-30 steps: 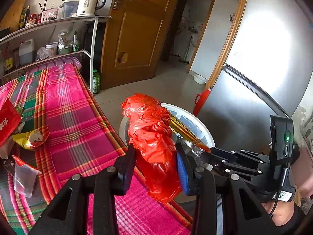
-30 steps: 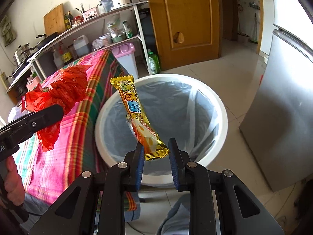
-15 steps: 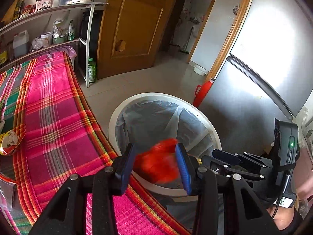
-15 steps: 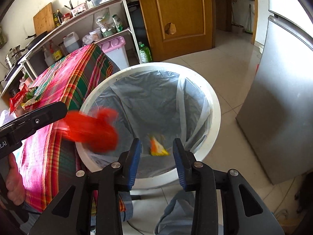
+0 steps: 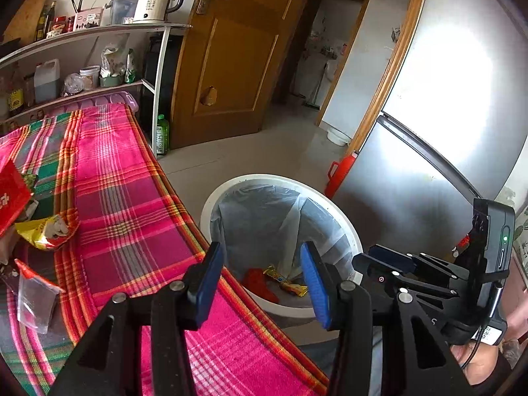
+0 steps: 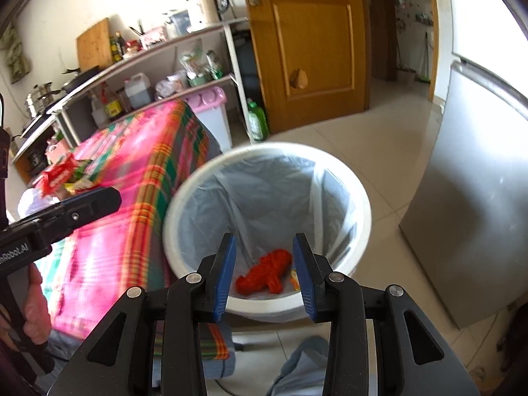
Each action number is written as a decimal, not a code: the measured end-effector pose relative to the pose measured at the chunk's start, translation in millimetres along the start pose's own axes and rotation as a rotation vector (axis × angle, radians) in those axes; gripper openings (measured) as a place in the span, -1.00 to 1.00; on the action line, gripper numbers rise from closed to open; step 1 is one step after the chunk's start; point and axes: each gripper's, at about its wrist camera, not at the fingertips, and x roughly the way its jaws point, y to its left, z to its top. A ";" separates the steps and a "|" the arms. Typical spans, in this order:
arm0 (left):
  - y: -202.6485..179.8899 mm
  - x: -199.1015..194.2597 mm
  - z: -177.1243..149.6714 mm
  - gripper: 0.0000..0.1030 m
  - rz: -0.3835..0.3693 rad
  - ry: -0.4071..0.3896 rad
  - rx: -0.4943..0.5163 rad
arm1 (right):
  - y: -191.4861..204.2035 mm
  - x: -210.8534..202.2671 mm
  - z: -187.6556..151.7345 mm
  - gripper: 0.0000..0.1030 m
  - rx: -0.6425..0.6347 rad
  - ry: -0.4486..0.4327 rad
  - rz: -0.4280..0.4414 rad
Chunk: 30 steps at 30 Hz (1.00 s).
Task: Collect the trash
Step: 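Move both tools back over the table toward the remaining trash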
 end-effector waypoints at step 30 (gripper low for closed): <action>77.3 -111.0 -59.7 0.09 0.206 -0.150 -0.113 | 125.4 -24.1 -17.4 -0.28 -0.208 0.005 0.233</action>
